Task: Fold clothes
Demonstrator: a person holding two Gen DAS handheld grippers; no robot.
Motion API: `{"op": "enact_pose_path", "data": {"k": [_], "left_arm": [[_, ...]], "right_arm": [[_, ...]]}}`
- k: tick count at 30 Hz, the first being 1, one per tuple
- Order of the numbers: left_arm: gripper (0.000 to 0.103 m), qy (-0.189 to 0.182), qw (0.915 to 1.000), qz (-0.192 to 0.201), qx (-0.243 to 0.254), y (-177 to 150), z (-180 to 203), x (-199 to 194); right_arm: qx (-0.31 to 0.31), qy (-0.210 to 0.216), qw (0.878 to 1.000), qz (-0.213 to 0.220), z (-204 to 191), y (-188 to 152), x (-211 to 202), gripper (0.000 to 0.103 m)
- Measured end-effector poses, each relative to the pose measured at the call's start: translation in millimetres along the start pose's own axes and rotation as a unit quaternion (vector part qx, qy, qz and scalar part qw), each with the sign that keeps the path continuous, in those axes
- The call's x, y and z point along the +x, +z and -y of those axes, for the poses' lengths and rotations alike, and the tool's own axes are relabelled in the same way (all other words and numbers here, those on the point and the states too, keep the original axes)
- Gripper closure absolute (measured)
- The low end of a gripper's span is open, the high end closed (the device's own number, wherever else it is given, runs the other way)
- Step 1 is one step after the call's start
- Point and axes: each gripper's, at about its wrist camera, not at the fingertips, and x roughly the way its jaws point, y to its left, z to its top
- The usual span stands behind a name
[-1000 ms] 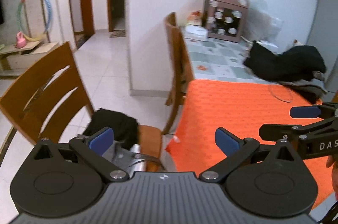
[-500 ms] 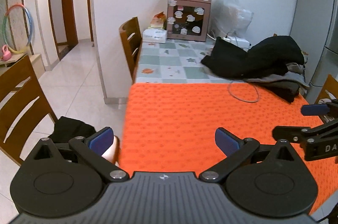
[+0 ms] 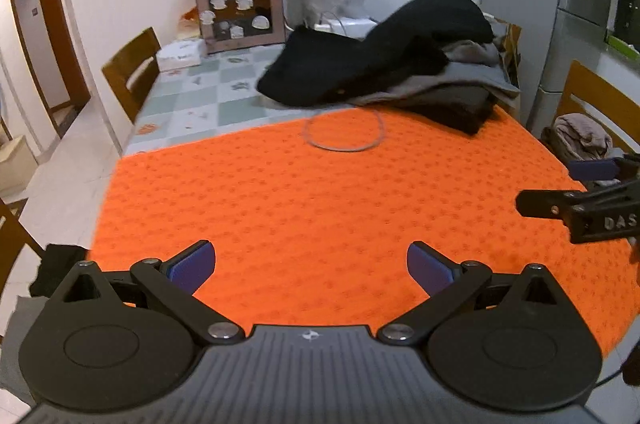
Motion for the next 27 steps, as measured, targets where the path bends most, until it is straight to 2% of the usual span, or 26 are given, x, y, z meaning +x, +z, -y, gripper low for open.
{"op": "enact_pose_path", "data": {"k": [6,12,21,27], "left_arm": [[0.000,-0.011,0.9993,-0.018,-0.031,7,74,24],[0.000,-0.036,0.9992,-0.013,-0.010,33,129,10],[0.000,-0.053,0.9978,0.033,0.022,79,170,-33],[0.000,-0.089,0.9932,0.039,0.064,84,184,-39]], "right_arm": [[-0.013,-0.013,1.000,0.000,65,-9,-11,0.000],[0.010,-0.048,0.999,-0.008,112,-2,-39,0.000],[0.030,-0.075,0.997,-0.022,141,16,-90,0.000],[0.048,-0.094,0.994,-0.022,141,16,-104,0.000]]}}
